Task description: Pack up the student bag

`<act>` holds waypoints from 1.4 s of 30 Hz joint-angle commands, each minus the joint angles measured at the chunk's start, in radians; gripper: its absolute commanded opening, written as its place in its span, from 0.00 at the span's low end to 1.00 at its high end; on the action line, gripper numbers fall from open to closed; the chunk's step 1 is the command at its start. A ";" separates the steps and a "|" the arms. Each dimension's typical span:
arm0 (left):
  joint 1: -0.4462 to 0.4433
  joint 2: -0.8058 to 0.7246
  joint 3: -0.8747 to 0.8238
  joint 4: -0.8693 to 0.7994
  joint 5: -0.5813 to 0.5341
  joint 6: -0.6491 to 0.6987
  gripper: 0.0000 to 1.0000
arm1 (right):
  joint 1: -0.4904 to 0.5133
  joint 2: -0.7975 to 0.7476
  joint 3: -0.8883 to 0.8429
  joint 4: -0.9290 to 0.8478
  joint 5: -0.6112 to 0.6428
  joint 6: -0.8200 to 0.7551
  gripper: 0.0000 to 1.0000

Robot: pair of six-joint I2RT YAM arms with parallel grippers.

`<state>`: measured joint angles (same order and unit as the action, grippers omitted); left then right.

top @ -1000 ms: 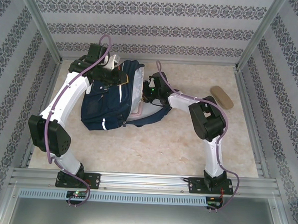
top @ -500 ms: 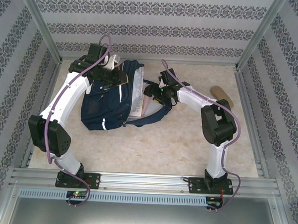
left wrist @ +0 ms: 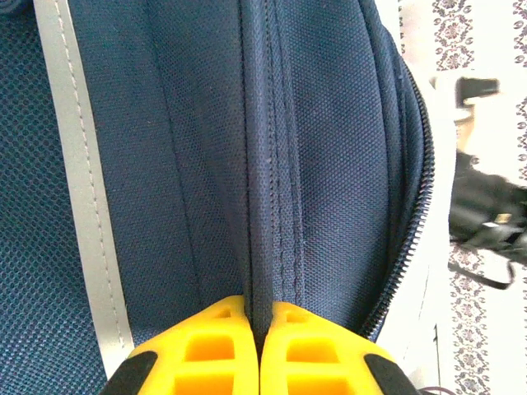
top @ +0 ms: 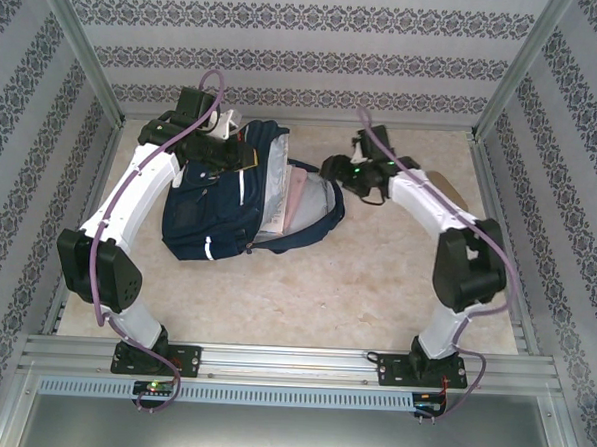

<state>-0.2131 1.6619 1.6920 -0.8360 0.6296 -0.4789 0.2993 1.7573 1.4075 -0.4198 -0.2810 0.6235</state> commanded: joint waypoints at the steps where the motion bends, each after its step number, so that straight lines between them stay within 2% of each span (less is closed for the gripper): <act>1: 0.008 -0.003 0.009 0.081 0.067 0.040 0.00 | -0.075 -0.048 -0.028 -0.074 0.098 -0.101 0.69; 3: 0.008 -0.001 0.009 0.083 0.074 0.043 0.00 | -0.119 -0.054 -0.034 -0.090 0.164 -0.134 0.73; 7: 0.006 0.003 0.004 0.086 0.081 0.045 0.00 | -0.210 -0.015 -0.008 -0.121 0.297 -0.193 0.91; 10: 0.004 0.002 -0.003 0.089 0.087 0.043 0.00 | -0.289 0.047 0.043 -0.138 0.316 -0.215 0.97; 17: 0.001 -0.001 -0.019 0.103 0.089 0.036 0.00 | -0.441 0.215 0.198 -0.190 0.298 -0.205 0.98; 23: -0.002 -0.002 -0.025 0.110 0.088 0.032 0.00 | -0.517 0.354 0.325 -0.262 0.259 -0.192 0.98; 27: -0.003 -0.002 -0.023 0.109 0.087 0.033 0.00 | -0.529 0.417 0.362 -0.310 0.197 -0.186 0.98; 31: -0.002 -0.001 -0.024 0.104 0.086 0.039 0.00 | -0.511 0.383 0.283 -0.295 0.121 -0.140 0.98; 36: -0.003 -0.010 -0.037 0.113 0.088 0.035 0.00 | -0.451 0.282 0.142 -0.250 0.128 -0.101 0.98; 42: -0.003 -0.019 -0.051 0.121 0.097 0.030 0.00 | -0.427 0.246 0.114 -0.292 0.233 -0.129 0.98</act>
<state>-0.2146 1.6768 1.6432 -0.7780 0.6888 -0.4713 -0.1234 2.0216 1.5471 -0.6579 -0.0921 0.4938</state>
